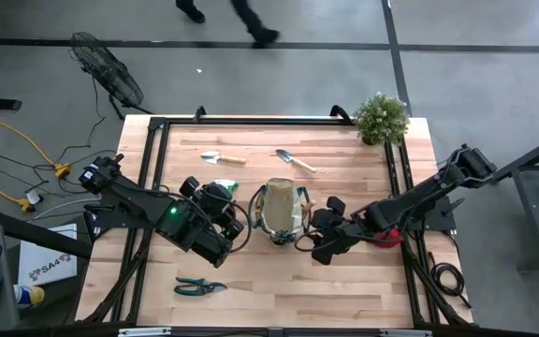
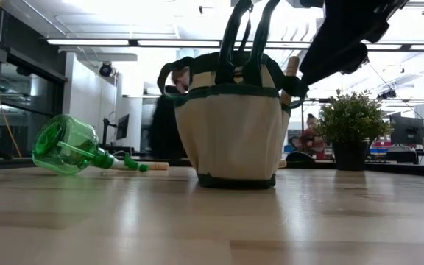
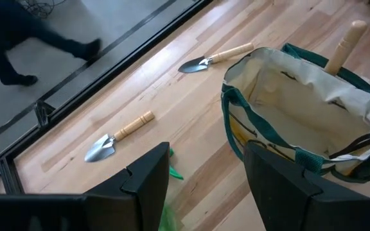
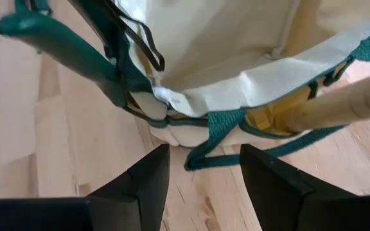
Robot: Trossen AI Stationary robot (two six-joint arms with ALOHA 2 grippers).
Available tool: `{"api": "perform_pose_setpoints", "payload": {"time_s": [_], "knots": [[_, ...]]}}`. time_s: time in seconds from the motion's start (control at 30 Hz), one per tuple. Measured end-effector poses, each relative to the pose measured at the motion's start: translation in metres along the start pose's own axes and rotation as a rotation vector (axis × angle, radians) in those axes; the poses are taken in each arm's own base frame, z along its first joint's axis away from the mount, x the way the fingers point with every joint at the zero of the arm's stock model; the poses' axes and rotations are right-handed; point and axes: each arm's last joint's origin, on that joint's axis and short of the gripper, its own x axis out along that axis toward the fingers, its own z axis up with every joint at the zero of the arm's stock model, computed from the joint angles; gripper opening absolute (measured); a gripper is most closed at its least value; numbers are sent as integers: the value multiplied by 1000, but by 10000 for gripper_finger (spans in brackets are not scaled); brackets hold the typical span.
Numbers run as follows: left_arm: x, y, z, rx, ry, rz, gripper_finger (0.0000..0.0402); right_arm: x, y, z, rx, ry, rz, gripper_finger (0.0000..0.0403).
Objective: Pick & Place Garden tools in Gardening bag
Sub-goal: Put the brown trowel into the white gardening bag
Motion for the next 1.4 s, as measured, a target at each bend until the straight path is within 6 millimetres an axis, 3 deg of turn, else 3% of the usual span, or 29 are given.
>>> {"api": "perform_pose_setpoints", "payload": {"time_s": [0.7, 1.0, 1.17, 1.4], "knots": [[0, 0, 0, -25, 1, -1, 193, 2, -2, 3, -3, -4, 2, 181], [2, 1, 1, -58, 2, 5, 193, -8, -5, 2, 40, 61, 58, 181], [19, 7, 12, -67, 81, 41, 193, -19, -13, -2, 52, 139, 51, 181], [62, 26, 43, 19, 194, 83, 193, -50, -33, 1, 66, 111, -15, 181]]}}
